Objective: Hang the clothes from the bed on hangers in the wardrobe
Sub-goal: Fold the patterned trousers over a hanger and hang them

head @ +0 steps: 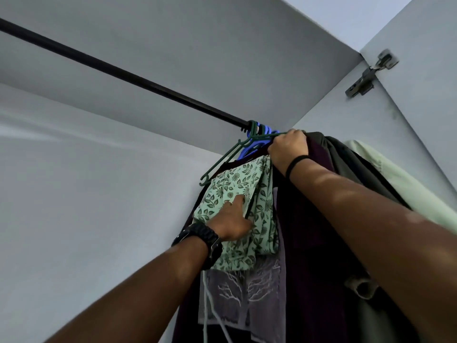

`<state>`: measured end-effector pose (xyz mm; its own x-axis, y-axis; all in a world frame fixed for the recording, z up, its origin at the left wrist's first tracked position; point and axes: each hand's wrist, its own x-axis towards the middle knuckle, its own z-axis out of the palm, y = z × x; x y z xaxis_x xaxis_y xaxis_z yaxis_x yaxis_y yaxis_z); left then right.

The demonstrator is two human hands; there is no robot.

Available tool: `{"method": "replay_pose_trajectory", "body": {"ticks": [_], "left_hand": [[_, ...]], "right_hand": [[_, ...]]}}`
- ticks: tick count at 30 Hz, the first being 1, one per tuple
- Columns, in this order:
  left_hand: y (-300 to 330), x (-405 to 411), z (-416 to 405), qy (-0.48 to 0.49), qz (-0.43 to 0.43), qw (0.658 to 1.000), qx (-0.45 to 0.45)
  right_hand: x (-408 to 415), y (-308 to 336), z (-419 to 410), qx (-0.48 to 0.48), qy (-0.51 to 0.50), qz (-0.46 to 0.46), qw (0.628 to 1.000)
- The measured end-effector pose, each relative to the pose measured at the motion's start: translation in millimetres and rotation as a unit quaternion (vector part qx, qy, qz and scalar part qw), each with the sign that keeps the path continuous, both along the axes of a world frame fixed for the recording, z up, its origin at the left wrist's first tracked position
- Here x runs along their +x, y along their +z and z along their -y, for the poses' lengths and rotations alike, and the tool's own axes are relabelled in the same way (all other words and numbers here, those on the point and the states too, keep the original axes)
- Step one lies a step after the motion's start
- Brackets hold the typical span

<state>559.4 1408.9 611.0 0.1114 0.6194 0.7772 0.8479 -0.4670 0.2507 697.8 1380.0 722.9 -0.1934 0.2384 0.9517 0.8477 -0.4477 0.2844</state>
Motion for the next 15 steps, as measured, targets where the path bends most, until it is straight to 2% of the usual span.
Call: {"method": "replay_pose_trajectory", "body": {"ticks": [4,9,11,15], "left_hand": [[-11.5,-7.4,10.1,-0.032,0.014,0.999,0.005],[-36.5,-20.8,30.5,-0.06,0.045,0.997,-0.01],[-47.4,-22.6,39.0,-0.083,0.074,0.994,-0.014],[-90.4,-29.9,55.1,-0.114,0.129,0.985,-0.012]], "right_hand": [[-25.0,-31.0,3.9,-0.036,0.001,-0.05,0.998],[-28.2,-104.5,-0.9,-0.103,0.179,-0.068,0.976],[-28.4,-134.9,2.5,-0.123,0.289,-0.103,0.944],[-36.9,-199.1,16.1,-0.172,0.495,-0.197,0.829]]}}
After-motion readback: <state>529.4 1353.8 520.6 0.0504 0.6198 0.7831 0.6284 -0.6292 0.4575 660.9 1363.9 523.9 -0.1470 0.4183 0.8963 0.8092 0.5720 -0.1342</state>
